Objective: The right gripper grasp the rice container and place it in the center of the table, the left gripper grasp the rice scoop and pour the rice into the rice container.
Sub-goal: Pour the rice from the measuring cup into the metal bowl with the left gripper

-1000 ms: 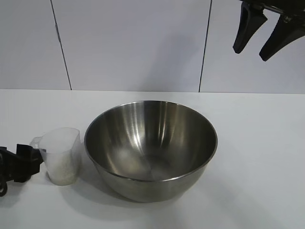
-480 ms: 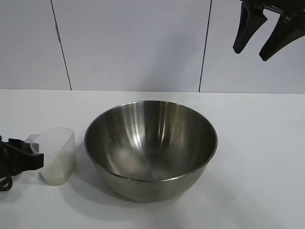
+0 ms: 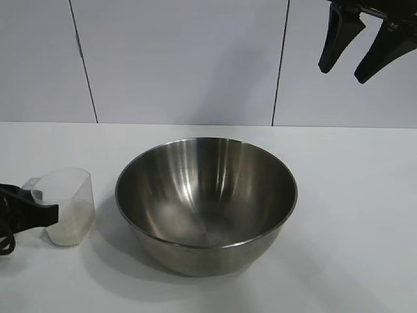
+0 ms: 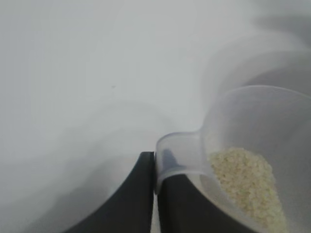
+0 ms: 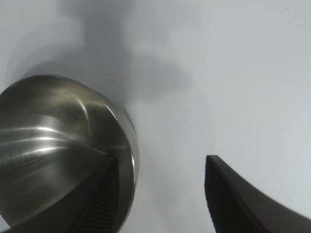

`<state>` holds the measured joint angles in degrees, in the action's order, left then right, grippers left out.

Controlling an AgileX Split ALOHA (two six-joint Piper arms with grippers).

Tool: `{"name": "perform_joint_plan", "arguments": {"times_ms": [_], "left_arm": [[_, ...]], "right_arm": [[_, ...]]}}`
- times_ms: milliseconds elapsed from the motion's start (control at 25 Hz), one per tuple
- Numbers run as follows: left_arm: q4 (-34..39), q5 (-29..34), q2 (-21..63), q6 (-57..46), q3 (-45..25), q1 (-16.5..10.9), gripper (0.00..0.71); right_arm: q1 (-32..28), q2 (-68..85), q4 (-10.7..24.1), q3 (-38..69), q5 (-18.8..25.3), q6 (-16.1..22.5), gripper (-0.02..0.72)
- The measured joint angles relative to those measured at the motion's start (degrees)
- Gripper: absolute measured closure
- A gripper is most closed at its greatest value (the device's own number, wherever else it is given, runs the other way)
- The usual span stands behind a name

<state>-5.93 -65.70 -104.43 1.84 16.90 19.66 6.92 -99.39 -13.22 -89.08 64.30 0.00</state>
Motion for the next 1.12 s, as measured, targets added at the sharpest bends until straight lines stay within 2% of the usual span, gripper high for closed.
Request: {"name": "perform_joint_plan", "arguments": {"times_ms": [120,360,520,720,800,880,1120], "left_arm": [[2.67,5.91,5.73,1.05,1.67,0.00,0.702],[7.57,29.78,17.56,1.23,8.63,0.09,0.702],[12.63,40.49,20.56,-0.98,13.45,2.67,0.702],[14.00,43.22,20.56,-1.10,16.84,9.38,0.702],[14.27,43.22,20.56,0.05,17.70,11.17,0.702],[14.92,43.22,20.56,2.36,18.31,12.14,0.702],[19.47,42.58,20.56,9.36,19.23,12.38,0.702]], "right_arm": [[0.00,0.00,-0.05,0.00,0.00,0.00,0.333],[0.00,0.00,-0.05,0.00,0.00,0.00,0.333],[0.00,0.00,-0.05,0.00,0.00,0.00,0.333],[0.00,0.00,-0.05,0.00,-0.96,0.00,0.333],[0.00,0.00,-0.05,0.00,-1.08,0.00,0.333],[0.00,0.00,-0.05,0.00,-1.08,0.00,0.333],[0.00,0.00,-0.05,0.00,-1.15,0.00,0.333]]}}
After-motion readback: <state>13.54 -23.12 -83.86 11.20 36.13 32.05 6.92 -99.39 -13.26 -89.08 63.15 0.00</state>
